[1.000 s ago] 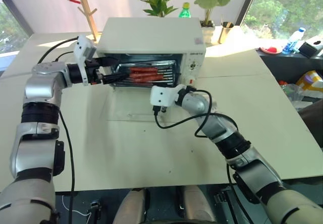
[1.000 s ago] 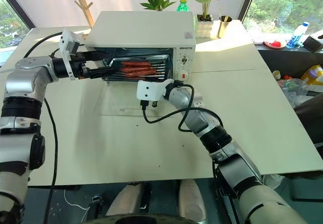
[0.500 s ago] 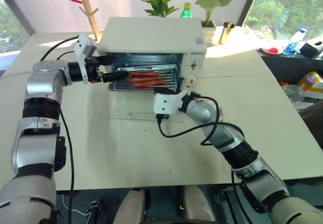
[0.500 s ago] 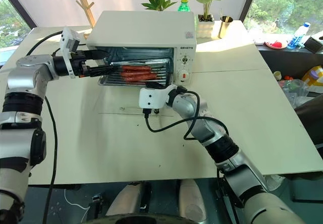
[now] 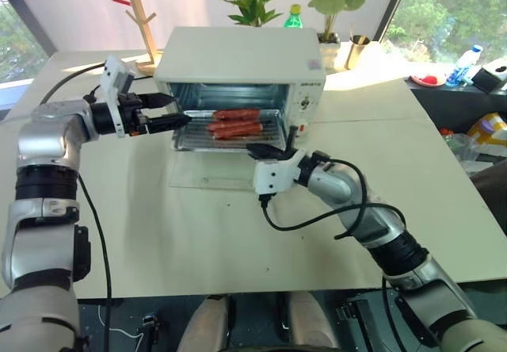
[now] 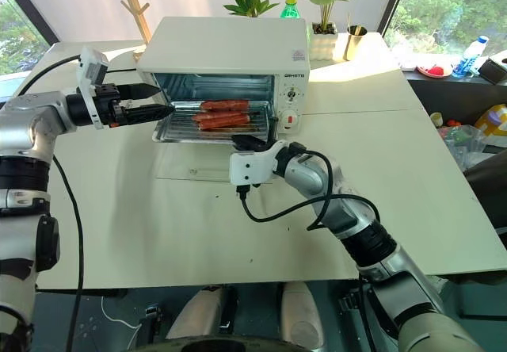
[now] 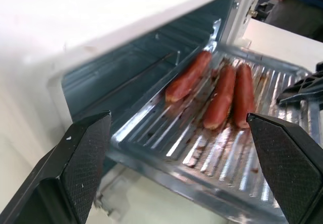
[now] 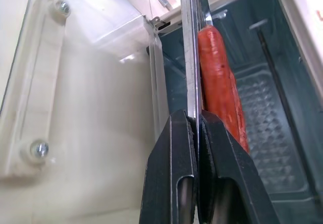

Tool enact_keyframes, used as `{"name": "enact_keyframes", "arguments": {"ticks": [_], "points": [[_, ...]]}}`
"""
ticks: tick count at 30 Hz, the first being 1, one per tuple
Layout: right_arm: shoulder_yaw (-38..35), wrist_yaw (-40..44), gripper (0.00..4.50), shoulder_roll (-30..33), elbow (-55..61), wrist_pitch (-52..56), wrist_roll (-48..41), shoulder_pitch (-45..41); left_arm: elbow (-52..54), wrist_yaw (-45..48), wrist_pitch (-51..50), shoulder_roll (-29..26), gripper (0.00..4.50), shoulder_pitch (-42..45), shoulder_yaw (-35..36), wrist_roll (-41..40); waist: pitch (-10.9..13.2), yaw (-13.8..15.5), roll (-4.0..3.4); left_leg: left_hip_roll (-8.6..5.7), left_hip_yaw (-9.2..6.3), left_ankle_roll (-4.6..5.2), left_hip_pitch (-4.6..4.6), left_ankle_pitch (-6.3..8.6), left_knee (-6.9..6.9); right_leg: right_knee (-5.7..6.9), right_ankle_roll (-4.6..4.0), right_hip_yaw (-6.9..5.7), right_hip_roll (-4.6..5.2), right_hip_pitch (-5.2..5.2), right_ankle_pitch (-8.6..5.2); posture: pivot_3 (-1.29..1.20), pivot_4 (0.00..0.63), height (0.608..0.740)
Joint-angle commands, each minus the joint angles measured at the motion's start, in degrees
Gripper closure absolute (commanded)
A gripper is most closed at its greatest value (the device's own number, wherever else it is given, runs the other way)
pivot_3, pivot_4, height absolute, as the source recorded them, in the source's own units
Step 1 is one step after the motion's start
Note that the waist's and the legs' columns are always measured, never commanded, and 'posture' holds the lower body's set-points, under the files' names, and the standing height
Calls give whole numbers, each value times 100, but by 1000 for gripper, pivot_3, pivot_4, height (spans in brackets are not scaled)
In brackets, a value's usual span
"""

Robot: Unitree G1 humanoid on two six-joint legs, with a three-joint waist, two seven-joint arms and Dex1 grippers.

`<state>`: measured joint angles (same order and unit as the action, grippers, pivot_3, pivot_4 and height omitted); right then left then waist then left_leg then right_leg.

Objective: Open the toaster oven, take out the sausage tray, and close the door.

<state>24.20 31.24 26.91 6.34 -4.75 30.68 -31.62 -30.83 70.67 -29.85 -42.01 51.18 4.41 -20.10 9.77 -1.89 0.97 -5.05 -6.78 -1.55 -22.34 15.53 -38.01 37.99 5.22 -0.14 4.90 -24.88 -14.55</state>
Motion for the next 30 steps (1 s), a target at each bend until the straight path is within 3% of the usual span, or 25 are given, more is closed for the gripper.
{"name": "enact_keyframes", "arguments": {"ticks": [1,7,17,25,30], "points": [[-143,-239,4480,90,133,-311,159,-37,380,-109,-79,-118,0,-35,266,-179,0,-10,0,0,0,0,0,0,0,0,0,0,0,0,0,0,150,740],[-190,-331,4480,66,40,-475,204,-28,708,-205,-379,-209,0,-224,383,-331,0,-18,0,1,1,0,0,0,0,0,0,1,0,0,0,0,150,740],[-404,-94,4480,447,273,-1014,-222,315,2090,-811,-2592,-554,0,-1522,1515,-1653,0,-18,0,2,1,3,0,2,0,-4,0,1,3,2,0,0,150,740],[-549,-89,4480,700,274,-1677,-515,403,3530,-2097,-4570,53,0,-2812,2631,-3061,2,-14,2,5,-3,4,10,3,1,-6,0,6,5,13,0,0,150,740],[-516,-21,4480,802,287,-2174,-727,445,3943,-3149,-5592,812,0,-2926,3263,-3750,2,-3,3,7,-3,3,17,3,1,-7,-1,6,9,21,0,0,150,740]]}}
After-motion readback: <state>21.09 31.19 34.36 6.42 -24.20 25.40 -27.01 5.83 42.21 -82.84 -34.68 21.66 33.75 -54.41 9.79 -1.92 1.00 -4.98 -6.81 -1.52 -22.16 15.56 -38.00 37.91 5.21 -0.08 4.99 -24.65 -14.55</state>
